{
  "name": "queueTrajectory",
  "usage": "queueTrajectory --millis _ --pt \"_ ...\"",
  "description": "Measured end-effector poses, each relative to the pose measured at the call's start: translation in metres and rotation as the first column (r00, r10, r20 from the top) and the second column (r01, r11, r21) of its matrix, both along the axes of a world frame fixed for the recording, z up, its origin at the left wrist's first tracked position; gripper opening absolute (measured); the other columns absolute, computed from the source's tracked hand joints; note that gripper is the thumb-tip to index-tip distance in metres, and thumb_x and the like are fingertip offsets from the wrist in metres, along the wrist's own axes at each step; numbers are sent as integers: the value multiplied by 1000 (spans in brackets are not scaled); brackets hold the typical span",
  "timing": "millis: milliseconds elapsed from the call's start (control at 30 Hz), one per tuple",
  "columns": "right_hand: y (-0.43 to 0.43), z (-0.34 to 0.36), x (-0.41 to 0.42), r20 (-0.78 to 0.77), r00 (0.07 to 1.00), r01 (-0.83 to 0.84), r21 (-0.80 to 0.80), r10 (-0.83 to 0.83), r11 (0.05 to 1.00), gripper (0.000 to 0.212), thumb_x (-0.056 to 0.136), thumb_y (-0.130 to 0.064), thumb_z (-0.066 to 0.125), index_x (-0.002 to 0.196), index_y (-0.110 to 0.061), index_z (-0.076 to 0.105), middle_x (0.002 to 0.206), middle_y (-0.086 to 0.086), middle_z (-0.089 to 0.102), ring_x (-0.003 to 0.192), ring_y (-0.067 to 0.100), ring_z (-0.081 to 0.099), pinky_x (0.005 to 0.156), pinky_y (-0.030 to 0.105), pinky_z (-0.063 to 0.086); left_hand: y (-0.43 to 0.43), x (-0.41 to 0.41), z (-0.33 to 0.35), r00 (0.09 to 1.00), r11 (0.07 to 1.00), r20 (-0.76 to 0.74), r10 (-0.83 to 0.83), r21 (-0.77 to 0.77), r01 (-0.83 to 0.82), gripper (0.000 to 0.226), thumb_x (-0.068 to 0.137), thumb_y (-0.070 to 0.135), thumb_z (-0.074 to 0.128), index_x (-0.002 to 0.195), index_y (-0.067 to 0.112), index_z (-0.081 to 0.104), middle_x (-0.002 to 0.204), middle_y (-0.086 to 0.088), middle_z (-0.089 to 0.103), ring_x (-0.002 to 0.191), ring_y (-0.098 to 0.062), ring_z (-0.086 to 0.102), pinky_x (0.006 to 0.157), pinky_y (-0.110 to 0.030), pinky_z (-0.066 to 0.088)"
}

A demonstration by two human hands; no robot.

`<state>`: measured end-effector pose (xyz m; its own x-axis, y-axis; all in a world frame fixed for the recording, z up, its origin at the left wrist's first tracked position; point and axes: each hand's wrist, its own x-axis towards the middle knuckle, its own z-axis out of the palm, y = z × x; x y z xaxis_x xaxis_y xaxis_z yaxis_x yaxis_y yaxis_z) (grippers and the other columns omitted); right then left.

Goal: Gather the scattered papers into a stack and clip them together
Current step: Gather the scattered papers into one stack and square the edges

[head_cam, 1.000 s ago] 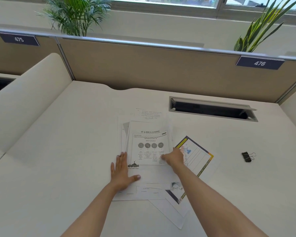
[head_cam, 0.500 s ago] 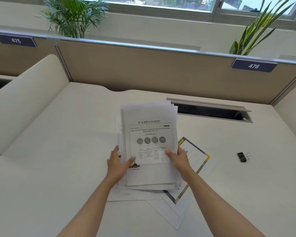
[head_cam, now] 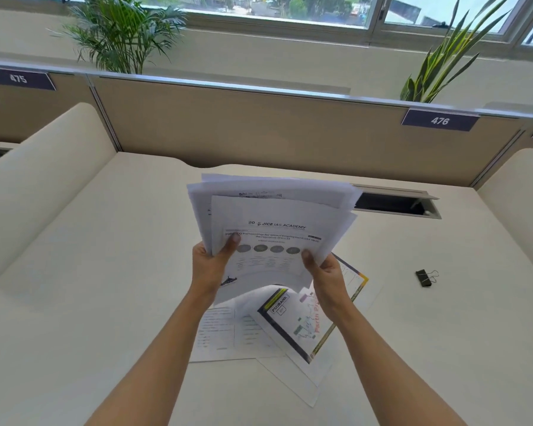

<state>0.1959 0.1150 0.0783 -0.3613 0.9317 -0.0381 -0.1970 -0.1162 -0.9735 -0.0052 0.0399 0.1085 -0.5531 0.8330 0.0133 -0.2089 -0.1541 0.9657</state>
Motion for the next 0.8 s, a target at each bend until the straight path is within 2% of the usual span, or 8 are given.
queueTrajectory --millis 167,300,433,500,567,633,700,800 --pt "-3 -2 7 24 999 23 67 -24 997 31 87 -25 66 118 -27 63 116 2 69 106 23 66 78 40 59 -8 -2 -6 993 992 -16 118 38 -117 13 65 30 80 76 34 74 81 9 76 73 -9 72 57 -23 57" --pt "-10 -7 8 -10 998 62 81 -61 995 26 96 -17 54 120 -22 61 111 -4 71 101 17 68 74 32 59 -12 8 -14 988 989 -50 148 29 -147 4 70 34 76 71 32 72 74 9 75 68 -7 70 58 -24 57" --pt "-15 -4 5 49 991 120 106 -126 987 25 98 -16 49 114 -29 63 106 -9 72 97 12 68 73 32 60 -11 14 -14 983 984 -47 177 45 -174 7 74 37 72 70 31 70 72 8 74 67 -9 68 57 -26 56" --pt "-17 0 5 65 988 132 129 -142 983 26 99 -17 48 111 -33 64 104 -12 72 94 8 68 69 26 59 -10 14 -12 983 982 -52 177 77 -173 4 76 37 71 74 34 70 74 9 74 68 -6 68 56 -22 55" --pt "-20 1 7 74 988 124 144 -136 982 25 98 -19 50 111 -35 63 105 -13 72 95 8 67 68 25 59 -11 15 -15 983 980 -57 176 102 -170 5 81 38 66 86 37 66 83 10 73 74 -6 68 59 -23 57" --pt "-25 -4 11 107 986 111 137 -126 984 26 95 -22 54 118 -33 60 110 -12 70 101 13 66 74 31 60 -15 17 -26 982 981 -80 173 98 -165 14 90 40 56 103 35 54 95 7 68 83 -9 66 64 -27 58" --pt "-31 -14 15 158 979 107 125 -127 986 32 94 -24 55 126 -29 55 116 -7 67 105 15 65 82 35 59 -19 21 -41 982 987 -115 153 75 -145 17 95 38 49 109 30 43 103 -1 64 88 -13 65 66 -30 59" --pt "-38 -24 19 217 963 134 140 -163 981 28 98 -19 49 123 -28 56 119 -4 65 105 8 63 90 36 56 -25 29 -62 981 995 -167 95 -3 -96 7 98 32 45 104 31 43 102 12 63 89 -2 65 65 -22 56"
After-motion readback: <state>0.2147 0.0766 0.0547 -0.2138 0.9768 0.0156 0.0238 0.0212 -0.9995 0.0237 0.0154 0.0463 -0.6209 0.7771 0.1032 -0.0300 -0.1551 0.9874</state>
